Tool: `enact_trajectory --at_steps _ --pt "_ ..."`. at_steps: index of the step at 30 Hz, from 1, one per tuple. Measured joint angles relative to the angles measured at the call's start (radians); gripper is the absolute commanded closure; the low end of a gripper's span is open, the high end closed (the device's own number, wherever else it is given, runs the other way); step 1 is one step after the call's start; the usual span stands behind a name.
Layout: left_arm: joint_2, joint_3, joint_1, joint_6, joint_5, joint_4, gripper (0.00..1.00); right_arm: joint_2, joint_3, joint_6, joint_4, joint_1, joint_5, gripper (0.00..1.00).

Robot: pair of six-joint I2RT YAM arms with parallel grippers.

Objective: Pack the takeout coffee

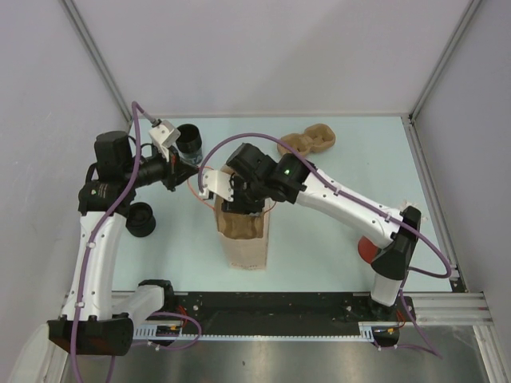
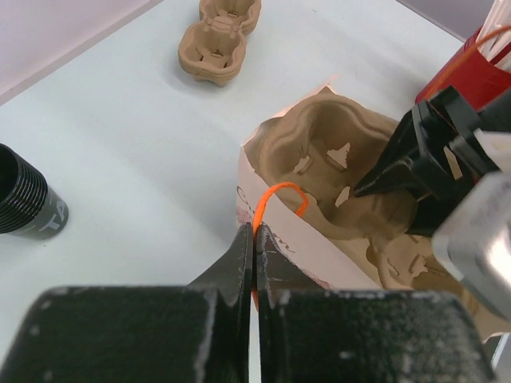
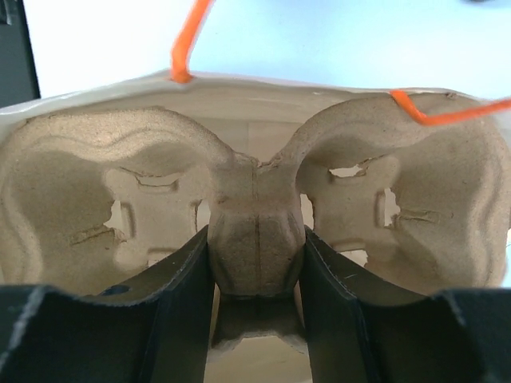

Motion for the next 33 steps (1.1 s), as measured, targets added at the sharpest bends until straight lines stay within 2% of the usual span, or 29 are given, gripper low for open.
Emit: enact_trajectory --at_steps 12,17,25,33 --pt "0.000 -0.014 0.000 -0.015 0.002 0.014 1.00 0.001 -0.001 -0.054 0.002 0.072 0.190 0.53" --pt "0.000 -0.016 0.000 -0.023 0.006 0.020 1.00 0.001 -0.002 -0.063 0.000 0.079 0.214 0.53" --pt "0.000 -0.016 0.000 -0.034 0.008 0.024 1.00 0.008 -0.002 -0.018 -0.036 0.053 0.095 0.54" --pt "0.000 -0.016 0.000 -0.048 0.007 0.032 1.00 0.023 0.002 0.051 -0.061 -0.029 -0.058 0.55"
